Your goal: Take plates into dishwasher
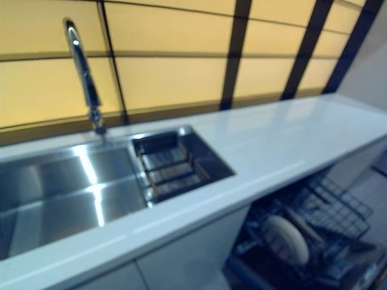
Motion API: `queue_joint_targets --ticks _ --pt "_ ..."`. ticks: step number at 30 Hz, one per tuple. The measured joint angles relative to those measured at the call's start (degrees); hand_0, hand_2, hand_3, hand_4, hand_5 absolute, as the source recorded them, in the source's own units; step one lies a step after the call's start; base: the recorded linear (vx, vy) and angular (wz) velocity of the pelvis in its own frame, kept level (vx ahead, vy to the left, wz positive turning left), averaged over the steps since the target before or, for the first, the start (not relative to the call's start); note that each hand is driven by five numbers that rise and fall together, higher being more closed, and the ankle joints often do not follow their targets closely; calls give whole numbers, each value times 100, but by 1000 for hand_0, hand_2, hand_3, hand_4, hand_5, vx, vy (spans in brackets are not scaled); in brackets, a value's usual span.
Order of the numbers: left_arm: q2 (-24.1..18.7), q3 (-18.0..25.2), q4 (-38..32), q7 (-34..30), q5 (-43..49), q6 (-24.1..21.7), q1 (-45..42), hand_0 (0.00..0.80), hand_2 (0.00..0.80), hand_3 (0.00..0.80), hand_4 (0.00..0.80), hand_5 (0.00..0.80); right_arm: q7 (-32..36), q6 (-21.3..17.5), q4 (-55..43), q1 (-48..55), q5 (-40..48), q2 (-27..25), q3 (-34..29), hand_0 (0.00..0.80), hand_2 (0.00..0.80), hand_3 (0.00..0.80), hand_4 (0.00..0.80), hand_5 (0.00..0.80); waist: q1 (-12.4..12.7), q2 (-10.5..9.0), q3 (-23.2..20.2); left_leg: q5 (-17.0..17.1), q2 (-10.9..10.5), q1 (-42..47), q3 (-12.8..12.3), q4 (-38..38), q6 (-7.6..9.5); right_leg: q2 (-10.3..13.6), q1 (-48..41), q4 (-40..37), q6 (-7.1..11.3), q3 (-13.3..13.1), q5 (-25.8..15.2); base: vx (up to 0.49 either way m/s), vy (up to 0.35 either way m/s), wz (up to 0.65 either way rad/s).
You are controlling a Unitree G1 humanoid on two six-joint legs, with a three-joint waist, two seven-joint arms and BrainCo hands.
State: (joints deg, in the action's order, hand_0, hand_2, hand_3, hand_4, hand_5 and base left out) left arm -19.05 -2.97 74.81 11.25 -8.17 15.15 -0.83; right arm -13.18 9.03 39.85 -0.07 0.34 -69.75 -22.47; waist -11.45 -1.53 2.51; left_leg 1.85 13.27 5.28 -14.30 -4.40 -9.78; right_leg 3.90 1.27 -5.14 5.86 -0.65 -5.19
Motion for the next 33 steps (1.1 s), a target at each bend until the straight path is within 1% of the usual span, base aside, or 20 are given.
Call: queue_joint_targets --ticks 3,4,5,6,7,8,9,12,14,16,19,21,23,25,26,27,28,29,31,33 --pt "10 -28 35 4 -65 -20 179 0 0 0 0 0 25 -7 287 -233 143 -90 -3 0 0 0 0 0 -21 27 99 14 -140 -108 59 313 -29 148 6 4 -20 -49 29 -285 47 1" --pt "37 -34 54 -5 -124 -18 360 0 0 0 0 0 91 43 460 -323 171 -146 -20 0 0 0 0 0 -34 -52 144 12 -268 -223 237 541 -28 284 10 3 -9 -110 35 -210 64 -5" --pt "89 -37 48 -17 -167 -15 520 0 0 0 0 0 229 131 607 -330 249 -220 -30 0 0 0 0 0 -30 -97 165 -227 -434 -348 548 932 -103 406 13 7 10 -182 33 -187 66 -12" --pt "121 -43 43 -27 -172 -10 585 0 0 0 0 0 331 193 661 -329 297 -243 -29 0 0 0 0 0 -24 -103 168 -501 -557 -431 745 1309 -80 464 17 9 11 -211 31 -181 61 -22" --pt "178 -45 41 -41 -178 10 681 0 0 0 0 0 497 300 720 -296 405 -242 -14 0 0 0 0 0 -50 -102 168 -991 -770 -544 969 1865 81 525 14 44 30 -247 -16 -236 36 -25" --pt "197 -54 49 -48 -191 35 809 0 0 0 0 0 723 397 966 -244 600 -207 49 0 0 0 0 0 -77 -86 166 -1269 -854 -592 934 1944 385 483 38 133 153 -287 -18 -266 10 -4" --pt "161 -128 72 -48 -205 43 941 0 0 0 0 0 966 443 1412 -247 722 -115 47 0 0 0 0 0 -183 -107 167 -1399 -830 -576 907 1654 427 439 159 260 215 -243 23 -345 -42 9" --pt "-39 -330 105 -49 -201 -30 1174 0 0 0 0 0 1551 667 2408 -369 839 316 99 0 0 0 0 0 -191 -601 263 -1198 -1073 -606 1352 1385 535 513 495 592 296 -303 65 -321 -23 -4" --pt "-42 -428 207 -59 -197 -120 1183 0 0 0 0 0 1751 717 3030 -497 932 366 263 0 0 0 0 0 -192 -757 273 -1210 -1112 -690 1437 1479 550 549 494 571 299 -244 51 -248 25 8" --pt "-41 -431 291 -58 -156 -211 1139 0 0 0 0 0 1932 722 3158 -569 933 408 321 0 0 0 0 0 -175 -830 311 -1237 -1134 -688 1443 1531 571 593 398 504 321 -162 18 -158 23 21" --pt "-77 -427 292 -52 -145 -211 1018 0 0 0 0 0 2235 722 3149 -754 927 425 324 0 0 0 0 0 -106 -781 374 -1341 -1160 -650 1412 1688 600 657 306 532 325 104 -44 -159 -21 -1" --pt "-168 -424 289 -52 -92 -191 988 0 0 0 0 0 2459 760 3087 -912 914 519 431 0 0 0 0 0 45 -688 463 -1557 -1150 -663 1338 1996 665 662 300 690 308 281 -75 -265 -50 -22" --pt "-334 -422 265 -72 11 -170 985 0 0 0 0 0 2571 787 3072 -1002 903 690 553 0 0 0 0 0 187 -660 530 -1582 -1145 -588 1258 2029 698 639 326 716 271 343 -265 -296 -74 -30" --pt "-467 -418 268 -98 45 -97 958 0 0 0 0 0 2646 804 3098 -1110 805 776 610 0 0 0 0 0 299 -580 602 -1510 -1127 -548 1072 1953 786 587 366 500 248 438 -762 -313 -120 -56" --pt "-510 -404 241 -118 66 -41 917 0 0 0 0 0 2651 795 3100 -1265 754 843 735 0 0 0 0 0 415 -461 683 -1436 -1014 -515 881 1772 874 466 480 251 306 419 -1425 -361 -178 -75" --pt "-512 -374 296 -125 65 38 871 0 0 0 0 0 2633 784 3097 -1304 712 937 790 0 0 0 0 0 463 -281 811 -1191 -807 -486 608 1601 865 432 649 798 282 411 -1159 -345 -167 -53" --pt "-491 -304 296 -133 61 60 851 0 0 0 0 0 2631 816 3120 -1227 706 990 812 0 0 0 0 0 466 -223 810 -1028 -733 -393 498 1392 828 452 711 1329 115 438 -786 -291 -154 -3" --pt "-482 -274 321 -159 58 126 788 0 0 0 0 0 2623 853 3113 -1197 707 1059 1007 0 0 0 0 0 505 -125 803 -855 -632 -235 207 1038 842 540 763 2285 14 448 -244 -199 -135 -9" --pt "-508 -272 276 -165 49 197 667 0 0 0 0 0 2619 849 3059 -1199 738 1109 1046 0 0 0 0 0 805 -74 768 -708 -486 -92 -33 907 742 678 584 2843 -40 388 115 -300 -292 -44" --pt "-558 -286 311 -155 23 274 596 0 0 0 0 0 2599 851 2961 -1209 986 1431 1194 0 0 0 0 0 1030 -177 672 -648 -331 -124 -110 954 630 886 231 2833 367 215 479 -266 -359 -41"
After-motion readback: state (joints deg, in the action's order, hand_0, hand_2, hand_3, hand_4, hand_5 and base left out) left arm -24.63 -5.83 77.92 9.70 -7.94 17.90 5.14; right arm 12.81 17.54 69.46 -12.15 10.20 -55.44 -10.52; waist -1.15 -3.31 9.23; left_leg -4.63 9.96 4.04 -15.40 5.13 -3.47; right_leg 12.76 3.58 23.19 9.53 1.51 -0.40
